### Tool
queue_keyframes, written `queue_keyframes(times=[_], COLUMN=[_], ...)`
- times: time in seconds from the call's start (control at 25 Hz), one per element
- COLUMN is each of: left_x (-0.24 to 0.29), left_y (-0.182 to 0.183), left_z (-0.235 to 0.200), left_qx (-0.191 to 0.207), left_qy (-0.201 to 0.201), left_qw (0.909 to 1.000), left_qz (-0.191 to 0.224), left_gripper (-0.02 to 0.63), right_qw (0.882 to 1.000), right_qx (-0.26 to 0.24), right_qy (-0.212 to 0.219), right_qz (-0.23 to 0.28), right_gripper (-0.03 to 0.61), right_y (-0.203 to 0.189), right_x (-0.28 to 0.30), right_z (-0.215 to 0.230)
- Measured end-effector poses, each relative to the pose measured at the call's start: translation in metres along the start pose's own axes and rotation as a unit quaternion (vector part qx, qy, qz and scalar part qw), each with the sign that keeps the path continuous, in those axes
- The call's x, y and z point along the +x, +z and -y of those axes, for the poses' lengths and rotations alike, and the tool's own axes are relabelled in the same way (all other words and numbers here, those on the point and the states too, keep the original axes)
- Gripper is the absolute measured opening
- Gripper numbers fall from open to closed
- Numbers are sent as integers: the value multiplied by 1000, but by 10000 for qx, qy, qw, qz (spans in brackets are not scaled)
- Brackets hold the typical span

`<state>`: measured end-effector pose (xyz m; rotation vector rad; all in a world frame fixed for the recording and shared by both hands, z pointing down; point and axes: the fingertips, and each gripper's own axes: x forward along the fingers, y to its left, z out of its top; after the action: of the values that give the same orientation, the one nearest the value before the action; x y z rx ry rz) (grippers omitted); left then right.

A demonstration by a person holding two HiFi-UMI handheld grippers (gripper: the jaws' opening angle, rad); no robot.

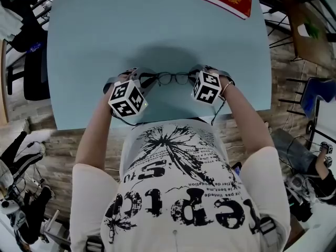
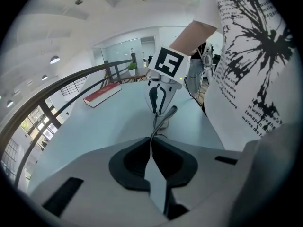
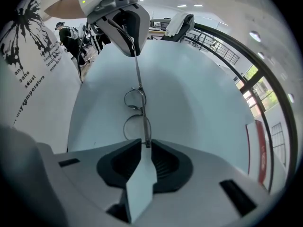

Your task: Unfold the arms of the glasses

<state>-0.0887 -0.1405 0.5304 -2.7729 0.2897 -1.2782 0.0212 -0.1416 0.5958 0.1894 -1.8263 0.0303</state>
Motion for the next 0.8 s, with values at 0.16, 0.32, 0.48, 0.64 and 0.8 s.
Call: queue_keyframes(times=[0.16,0.32,0.48,0.64,0.8], left_x=[0,-1,-1,-1,1], left_y=[1,4,2,4,4], left_z=[3,2,1,0,-2], left_qx=[-5,-28,-84,-174,-189], left_qy=[-29,-56,-133,-181,-221], left_qw=[10000,9998,9997,9995,9993], left_qz=[72,179,178,208,231], left_gripper=[31,31,31,31,31], right_qw=[9998,9989,9971,9932,9897], right_qx=[25,-251,-708,-1131,-1372], right_qy=[-58,-92,60,267,362], right_qz=[209,374,262,-72,-211], right_gripper=[115,112,96,91,71], right_y=[19,49,75,82,87], right_x=[-6,-6,6,20,30], right_z=[-2,-5,-8,-10,-11])
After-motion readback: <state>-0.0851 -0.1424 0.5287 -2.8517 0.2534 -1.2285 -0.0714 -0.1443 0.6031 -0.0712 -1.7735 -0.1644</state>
